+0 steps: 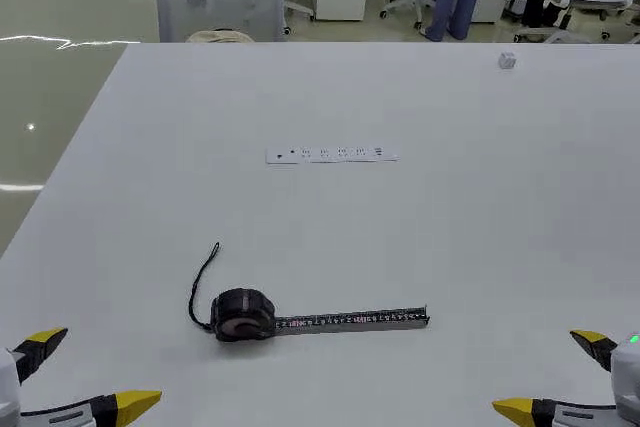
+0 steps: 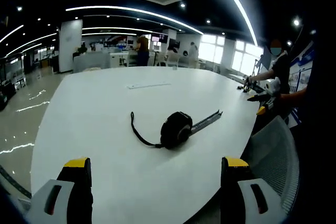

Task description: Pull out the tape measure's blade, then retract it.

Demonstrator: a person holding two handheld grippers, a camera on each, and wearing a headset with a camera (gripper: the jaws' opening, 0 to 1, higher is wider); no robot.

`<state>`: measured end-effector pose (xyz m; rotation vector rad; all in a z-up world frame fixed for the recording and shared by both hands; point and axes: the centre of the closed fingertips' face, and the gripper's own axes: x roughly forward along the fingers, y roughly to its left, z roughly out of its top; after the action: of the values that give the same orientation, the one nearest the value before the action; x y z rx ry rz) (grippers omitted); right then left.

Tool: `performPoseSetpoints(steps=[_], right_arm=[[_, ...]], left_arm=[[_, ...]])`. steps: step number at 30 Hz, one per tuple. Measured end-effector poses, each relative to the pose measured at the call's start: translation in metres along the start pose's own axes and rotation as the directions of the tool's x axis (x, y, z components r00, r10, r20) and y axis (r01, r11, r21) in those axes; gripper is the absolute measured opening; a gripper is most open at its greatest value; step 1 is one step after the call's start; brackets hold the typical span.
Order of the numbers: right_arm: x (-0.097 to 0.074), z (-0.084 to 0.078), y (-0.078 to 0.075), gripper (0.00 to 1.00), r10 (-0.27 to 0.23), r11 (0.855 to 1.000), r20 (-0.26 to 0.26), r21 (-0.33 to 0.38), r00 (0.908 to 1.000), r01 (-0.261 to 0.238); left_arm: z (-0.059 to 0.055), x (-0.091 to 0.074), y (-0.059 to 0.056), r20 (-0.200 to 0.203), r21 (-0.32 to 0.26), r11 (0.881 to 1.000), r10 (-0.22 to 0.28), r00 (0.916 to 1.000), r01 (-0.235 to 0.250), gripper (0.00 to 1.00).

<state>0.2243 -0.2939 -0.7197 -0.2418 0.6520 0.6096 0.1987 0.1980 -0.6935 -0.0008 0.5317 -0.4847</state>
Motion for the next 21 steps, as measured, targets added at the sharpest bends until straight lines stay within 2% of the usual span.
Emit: performPoseSetpoints(steps=[5,7,10,14,18,21], right_arm=[[0.000,0.001,0.003,1.00,0.010,1.000,0.007,0.012,0.9999,-0.010],[0.000,0.001,0.007,1.00,0.030,0.999,0.011,0.029,0.9995,-0.030],[0.000,-0.004,0.007,1.00,0.021,1.000,0.001,0.016,0.9998,-0.021],[-0.003,-0.009,0.004,1.00,0.002,0.999,0.007,0.050,1.0000,-0.002],[-0.003,-0.017,0.002,1.00,-0.011,0.997,-0.003,0.070,0.9999,0.011],[-0.003,-0.016,0.002,1.00,-0.011,0.998,-0.007,0.068,0.9999,0.012]], left_arm=[[-0.001,-0.005,0.001,0.007,0.002,1.000,0.004,1.0000,-0.004,1.00],[-0.001,-0.005,0.003,0.002,0.000,1.000,0.007,1.0000,-0.007,1.00],[0.001,-0.004,0.005,0.004,-0.001,1.000,0.009,1.0000,-0.009,1.00],[0.002,-0.003,0.007,0.003,-0.004,1.000,0.009,1.0000,-0.009,1.00],[-0.002,-0.002,0.009,0.006,-0.007,1.000,0.005,1.0000,-0.005,1.00],[-0.007,0.000,0.012,-0.015,-0.012,1.000,0.002,0.9999,-0.002,1.00]])
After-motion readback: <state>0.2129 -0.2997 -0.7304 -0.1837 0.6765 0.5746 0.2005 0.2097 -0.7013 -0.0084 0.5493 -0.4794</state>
